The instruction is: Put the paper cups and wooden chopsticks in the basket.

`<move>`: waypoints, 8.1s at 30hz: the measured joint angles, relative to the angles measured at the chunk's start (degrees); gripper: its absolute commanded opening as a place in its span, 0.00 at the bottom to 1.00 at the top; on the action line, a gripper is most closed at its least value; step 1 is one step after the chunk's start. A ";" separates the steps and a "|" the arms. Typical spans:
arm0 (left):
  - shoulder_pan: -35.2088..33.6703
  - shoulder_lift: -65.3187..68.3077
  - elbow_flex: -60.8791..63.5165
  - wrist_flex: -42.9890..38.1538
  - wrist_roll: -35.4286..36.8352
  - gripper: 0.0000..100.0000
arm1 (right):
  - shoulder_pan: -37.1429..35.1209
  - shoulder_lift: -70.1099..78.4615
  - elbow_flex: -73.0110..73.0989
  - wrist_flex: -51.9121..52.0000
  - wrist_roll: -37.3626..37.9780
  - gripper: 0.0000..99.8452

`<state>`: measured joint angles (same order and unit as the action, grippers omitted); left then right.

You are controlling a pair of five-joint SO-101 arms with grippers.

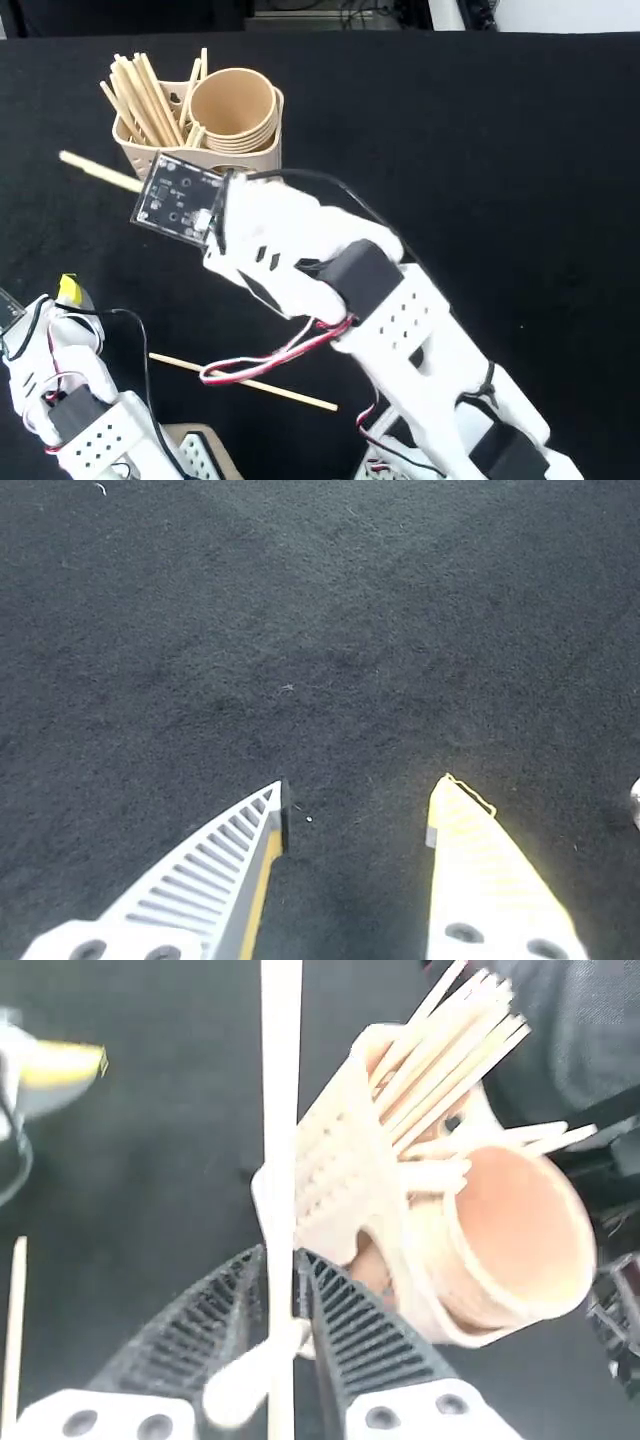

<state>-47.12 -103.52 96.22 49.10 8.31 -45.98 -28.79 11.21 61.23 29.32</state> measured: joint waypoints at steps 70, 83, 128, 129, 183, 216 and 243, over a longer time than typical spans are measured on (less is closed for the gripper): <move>0.00 0.00 0.00 0.00 0.00 0.24 | 9.23 92.57 -104.00 -10.81 -26.99 0.01; 0.00 0.00 0.00 0.00 0.00 0.24 | 8.35 92.04 -106.02 -2.37 -26.99 0.30; 0.44 -0.09 -5.27 19.69 -10.81 0.24 | -1.32 -5.54 26.99 12.48 -40.18 0.08; 0.44 -0.09 -5.27 19.69 -10.81 0.24 | -2.46 -3.69 30.15 8.00 -41.23 0.11; 0.44 -0.09 -5.27 19.69 -12.57 0.24 | -1.23 13.98 12.13 9.76 -44.48 0.01; 0.44 -0.09 -5.27 19.69 -12.57 0.24 | 1.93 36.66 -35.43 -50.73 -16.88 0.01; 0.44 -0.09 -5.27 19.69 -12.84 0.24 | 4.48 40.00 -35.60 -35.34 -16.88 0.22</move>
<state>-46.68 -103.60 90.95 68.79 -4.53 -41.49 11.21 -24.40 25.89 12.44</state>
